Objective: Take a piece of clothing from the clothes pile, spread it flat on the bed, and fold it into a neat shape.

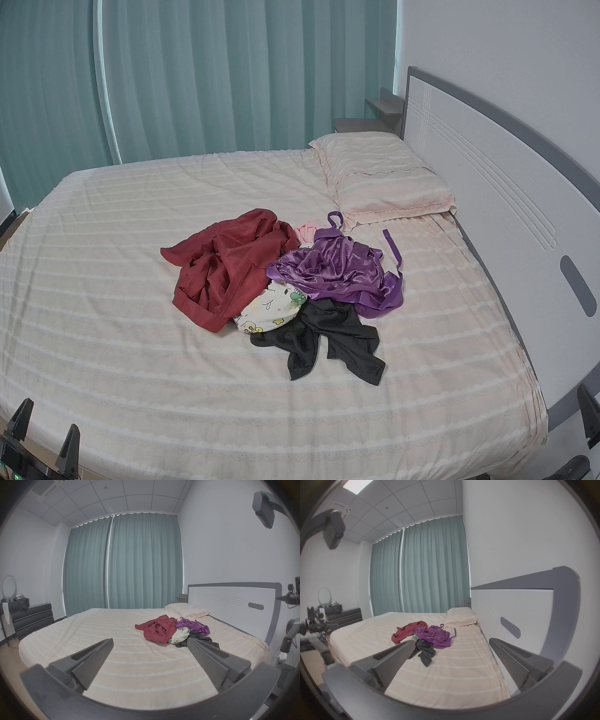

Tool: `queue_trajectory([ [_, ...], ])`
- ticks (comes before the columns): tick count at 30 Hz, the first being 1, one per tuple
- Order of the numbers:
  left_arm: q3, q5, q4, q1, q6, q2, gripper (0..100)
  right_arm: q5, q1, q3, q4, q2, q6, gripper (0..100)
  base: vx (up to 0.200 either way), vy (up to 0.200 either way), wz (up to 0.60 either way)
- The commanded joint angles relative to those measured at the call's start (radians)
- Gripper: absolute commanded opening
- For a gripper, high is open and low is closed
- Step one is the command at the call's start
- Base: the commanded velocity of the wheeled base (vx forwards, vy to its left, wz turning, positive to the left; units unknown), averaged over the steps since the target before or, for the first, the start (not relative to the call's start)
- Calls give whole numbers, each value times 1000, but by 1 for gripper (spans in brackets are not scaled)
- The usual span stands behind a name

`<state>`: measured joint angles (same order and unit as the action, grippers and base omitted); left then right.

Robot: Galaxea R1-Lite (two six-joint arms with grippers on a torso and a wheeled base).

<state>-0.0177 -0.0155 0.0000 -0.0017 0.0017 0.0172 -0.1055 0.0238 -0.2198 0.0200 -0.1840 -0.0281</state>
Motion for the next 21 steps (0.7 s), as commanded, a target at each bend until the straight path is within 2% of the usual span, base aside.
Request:
queue_trajectory([
  [1,16,0,0,0,0,-17,100,-126,38,-84,-8,-456,-133,100,0,0,0],
  [4,16,0,0,0,0,-17,100,-158,68,-93,-58,-626,-150,100,0,0,0],
  [9,16,0,0,0,0,-17,100,-161,85,-113,-255,-963,-159,100,0,0,0],
  [11,16,0,0,0,0,-17,100,-163,87,-115,-288,-1009,-158,100,0,0,0],
  [12,16,0,0,0,0,-17,100,-158,107,-131,-388,-1141,-162,100,0,0,0],
  [15,16,0,0,0,0,-17,100,-154,130,-151,-456,-1263,-179,100,0,0,0],
  [20,16,0,0,0,0,-17,100,-152,180,-208,-529,-1430,-256,100,0,0,0],
  [21,16,0,0,0,0,-17,100,-151,197,-237,-538,-1476,-299,100,0,0,0],
])
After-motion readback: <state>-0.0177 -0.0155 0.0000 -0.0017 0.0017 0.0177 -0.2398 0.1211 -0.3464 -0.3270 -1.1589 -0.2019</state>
